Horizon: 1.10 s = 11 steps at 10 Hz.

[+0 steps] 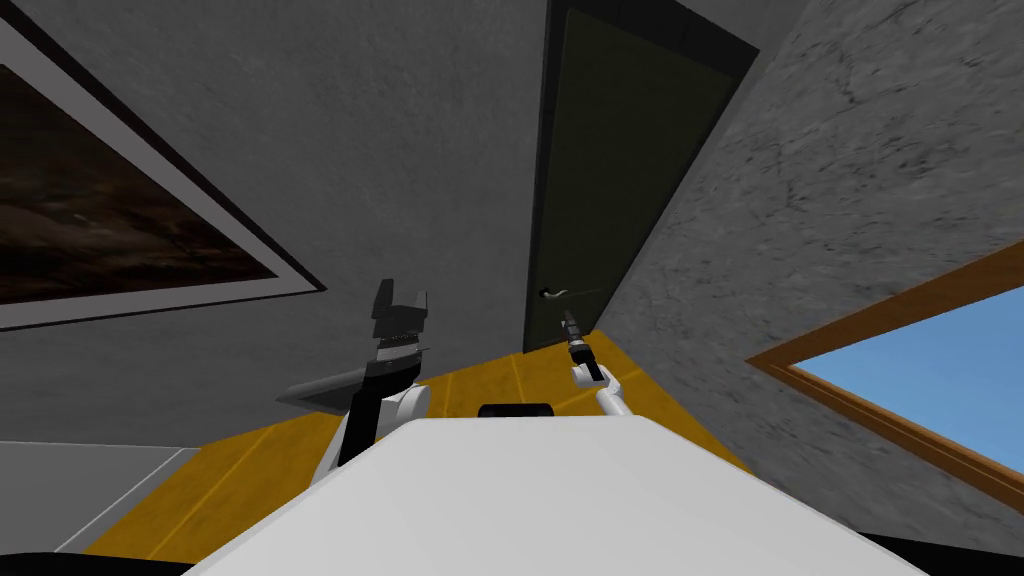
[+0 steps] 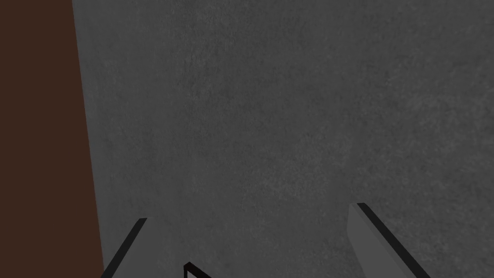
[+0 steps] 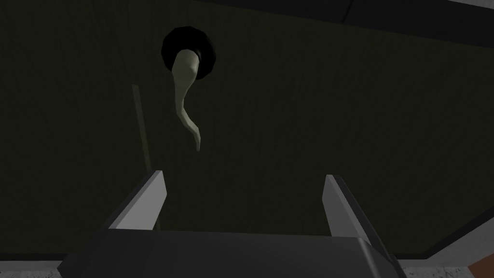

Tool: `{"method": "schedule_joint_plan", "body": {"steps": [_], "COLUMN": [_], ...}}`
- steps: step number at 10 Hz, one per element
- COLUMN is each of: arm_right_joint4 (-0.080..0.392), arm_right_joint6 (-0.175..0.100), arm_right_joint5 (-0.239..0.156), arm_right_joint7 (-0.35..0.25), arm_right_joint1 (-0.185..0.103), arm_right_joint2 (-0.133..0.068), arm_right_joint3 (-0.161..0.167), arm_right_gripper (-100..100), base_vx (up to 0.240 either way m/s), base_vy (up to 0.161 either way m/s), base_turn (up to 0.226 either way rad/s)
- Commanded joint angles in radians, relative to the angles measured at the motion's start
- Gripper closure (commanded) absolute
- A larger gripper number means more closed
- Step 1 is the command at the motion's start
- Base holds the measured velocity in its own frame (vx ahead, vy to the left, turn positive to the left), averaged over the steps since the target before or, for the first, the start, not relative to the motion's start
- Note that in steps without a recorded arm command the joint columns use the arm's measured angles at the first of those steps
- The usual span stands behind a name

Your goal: Pull the door open

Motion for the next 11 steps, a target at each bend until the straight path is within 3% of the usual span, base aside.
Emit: {"method": "schedule_joint_plan", "body": {"steps": [1,3,11], "arm_right_joint4": [0.050,0.090,0.322], "arm_right_joint6": [-0.011,-0.017,-0.065], "arm_right_joint5": [-0.003,-0.004,-0.016], "arm_right_joint7": [-0.009,-0.015,-0.052], "arm_right_joint1": [-0.027,-0.044,-0.158], "arm_right_joint2": [-0.007,-0.011,-0.039], "arm_right_joint3": [-0.002,-0.003,-0.010], "arm_right_gripper": [-100,-100,-100], "base_vx": [0.032,0.009,0.020], "base_vy": [-0.121,-0.101,-0.101], "base_turn": [0.204,0.123,0.152]}}
